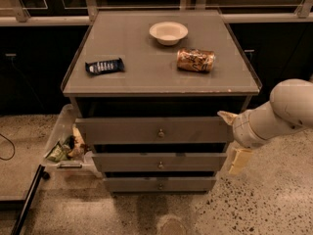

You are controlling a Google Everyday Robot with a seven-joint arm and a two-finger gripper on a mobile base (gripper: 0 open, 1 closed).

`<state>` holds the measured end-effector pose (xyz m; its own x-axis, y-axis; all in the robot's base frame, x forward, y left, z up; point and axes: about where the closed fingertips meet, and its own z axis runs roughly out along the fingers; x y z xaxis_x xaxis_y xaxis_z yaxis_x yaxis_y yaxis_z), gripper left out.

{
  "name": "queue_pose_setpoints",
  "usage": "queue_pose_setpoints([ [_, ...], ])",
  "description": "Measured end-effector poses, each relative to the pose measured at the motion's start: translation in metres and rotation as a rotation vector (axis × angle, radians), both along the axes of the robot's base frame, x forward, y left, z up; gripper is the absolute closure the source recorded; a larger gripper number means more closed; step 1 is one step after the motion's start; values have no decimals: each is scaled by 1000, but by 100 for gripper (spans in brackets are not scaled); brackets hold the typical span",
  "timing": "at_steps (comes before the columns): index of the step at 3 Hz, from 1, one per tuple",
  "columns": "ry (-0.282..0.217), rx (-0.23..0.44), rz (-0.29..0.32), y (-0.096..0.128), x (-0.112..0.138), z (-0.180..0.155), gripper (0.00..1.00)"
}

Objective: Open top drawer

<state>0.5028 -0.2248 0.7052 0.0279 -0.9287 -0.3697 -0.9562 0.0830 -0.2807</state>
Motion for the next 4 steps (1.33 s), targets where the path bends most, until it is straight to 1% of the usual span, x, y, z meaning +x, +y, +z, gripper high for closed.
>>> queue_pose_setpoints([
  [1, -27, -4, 5, 3, 4, -3, 0],
  [2, -58, 13, 35, 10, 27, -9, 0],
  [3, -74, 43, 62, 20, 50, -16, 0],
  [4, -83, 71, 84, 28, 67, -25, 0],
])
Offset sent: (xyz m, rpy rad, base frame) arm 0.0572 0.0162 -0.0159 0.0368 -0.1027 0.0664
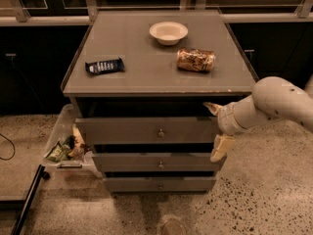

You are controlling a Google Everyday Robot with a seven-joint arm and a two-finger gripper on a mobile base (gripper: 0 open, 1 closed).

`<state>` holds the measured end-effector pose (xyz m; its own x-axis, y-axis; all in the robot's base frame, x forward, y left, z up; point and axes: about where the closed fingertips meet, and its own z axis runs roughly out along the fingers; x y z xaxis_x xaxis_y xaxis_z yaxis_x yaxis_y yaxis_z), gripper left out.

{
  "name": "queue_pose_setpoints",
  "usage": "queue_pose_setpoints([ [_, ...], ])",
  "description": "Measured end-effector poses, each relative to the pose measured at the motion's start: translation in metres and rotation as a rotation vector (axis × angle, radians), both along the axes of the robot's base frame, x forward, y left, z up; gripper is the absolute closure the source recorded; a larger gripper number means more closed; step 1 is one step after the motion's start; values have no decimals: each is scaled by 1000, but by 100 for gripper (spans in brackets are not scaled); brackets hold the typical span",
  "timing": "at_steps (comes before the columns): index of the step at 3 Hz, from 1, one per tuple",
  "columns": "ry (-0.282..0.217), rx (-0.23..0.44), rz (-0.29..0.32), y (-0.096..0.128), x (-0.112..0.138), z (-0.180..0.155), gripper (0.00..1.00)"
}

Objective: Open top drawer

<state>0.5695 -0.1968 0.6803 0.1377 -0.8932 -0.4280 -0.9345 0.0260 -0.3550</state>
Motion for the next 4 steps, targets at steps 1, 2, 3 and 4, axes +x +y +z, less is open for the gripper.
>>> queue_pose_setpoints([
  [1, 1, 15, 7, 3, 13, -11, 0],
  [2, 11, 27, 11, 6, 22, -23, 0],
  [3, 34, 46, 20, 15, 34, -41, 0],
  [4, 45, 52, 18, 15, 38, -47, 0],
])
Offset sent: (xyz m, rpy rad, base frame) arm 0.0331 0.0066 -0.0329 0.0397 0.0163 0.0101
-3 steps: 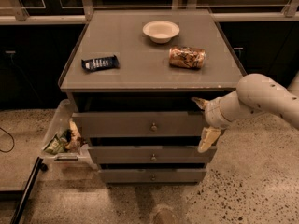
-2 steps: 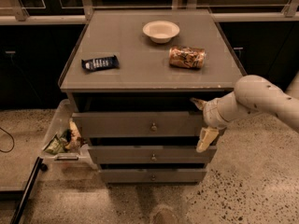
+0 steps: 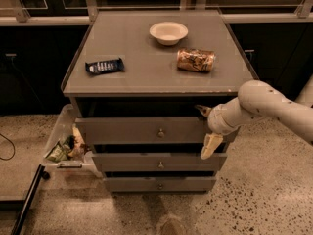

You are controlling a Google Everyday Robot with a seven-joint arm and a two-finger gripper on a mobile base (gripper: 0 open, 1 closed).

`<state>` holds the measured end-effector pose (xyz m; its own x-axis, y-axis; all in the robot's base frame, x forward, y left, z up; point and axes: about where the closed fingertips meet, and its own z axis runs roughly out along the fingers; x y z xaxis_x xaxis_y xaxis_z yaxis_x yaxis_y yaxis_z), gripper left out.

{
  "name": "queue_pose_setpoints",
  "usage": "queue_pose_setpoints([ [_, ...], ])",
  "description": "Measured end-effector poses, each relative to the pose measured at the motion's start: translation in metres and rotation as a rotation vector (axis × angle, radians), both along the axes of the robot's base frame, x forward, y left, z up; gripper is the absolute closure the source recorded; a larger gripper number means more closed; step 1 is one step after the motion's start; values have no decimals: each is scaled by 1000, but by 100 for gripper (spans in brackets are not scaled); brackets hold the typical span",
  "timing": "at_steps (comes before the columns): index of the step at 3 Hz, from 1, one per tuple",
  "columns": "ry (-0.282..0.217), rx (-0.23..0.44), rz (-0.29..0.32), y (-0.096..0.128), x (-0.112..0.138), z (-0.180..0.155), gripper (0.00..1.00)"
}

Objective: Open top drawer

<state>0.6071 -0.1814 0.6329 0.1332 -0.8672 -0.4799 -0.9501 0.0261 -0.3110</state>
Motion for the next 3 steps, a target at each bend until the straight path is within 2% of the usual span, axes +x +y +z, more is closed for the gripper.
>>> queue_pose_setpoints([
  [1, 21, 6, -8, -2, 1, -7, 0],
  [2, 21, 6, -8, -2, 1, -7, 19],
  [3, 22, 12, 2, 0, -1, -3, 42],
])
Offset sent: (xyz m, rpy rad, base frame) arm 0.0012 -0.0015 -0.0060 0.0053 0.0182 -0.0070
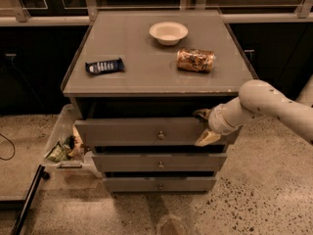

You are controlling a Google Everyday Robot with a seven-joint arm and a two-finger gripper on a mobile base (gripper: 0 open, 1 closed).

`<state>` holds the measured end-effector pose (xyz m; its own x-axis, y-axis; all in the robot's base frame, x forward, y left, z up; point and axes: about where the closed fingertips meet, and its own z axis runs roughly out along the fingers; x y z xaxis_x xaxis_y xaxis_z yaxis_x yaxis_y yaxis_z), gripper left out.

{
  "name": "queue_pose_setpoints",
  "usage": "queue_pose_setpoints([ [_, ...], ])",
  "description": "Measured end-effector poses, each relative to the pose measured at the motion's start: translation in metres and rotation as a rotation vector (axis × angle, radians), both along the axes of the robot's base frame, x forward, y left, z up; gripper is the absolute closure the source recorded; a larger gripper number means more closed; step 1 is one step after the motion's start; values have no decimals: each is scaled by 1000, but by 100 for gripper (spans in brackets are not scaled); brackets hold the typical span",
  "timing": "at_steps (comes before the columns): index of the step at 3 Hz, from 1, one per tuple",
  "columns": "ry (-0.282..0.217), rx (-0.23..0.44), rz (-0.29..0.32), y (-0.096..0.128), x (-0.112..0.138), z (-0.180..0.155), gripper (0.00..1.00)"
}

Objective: Open top drawer

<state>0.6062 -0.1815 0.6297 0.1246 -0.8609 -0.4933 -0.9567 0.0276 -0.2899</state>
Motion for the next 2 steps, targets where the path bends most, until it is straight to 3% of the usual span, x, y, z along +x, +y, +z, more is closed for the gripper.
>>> queue_pose_setpoints([
  [1, 0, 0, 0, 0, 0, 6, 65],
  [2, 0, 0, 0, 0, 0, 6, 61],
])
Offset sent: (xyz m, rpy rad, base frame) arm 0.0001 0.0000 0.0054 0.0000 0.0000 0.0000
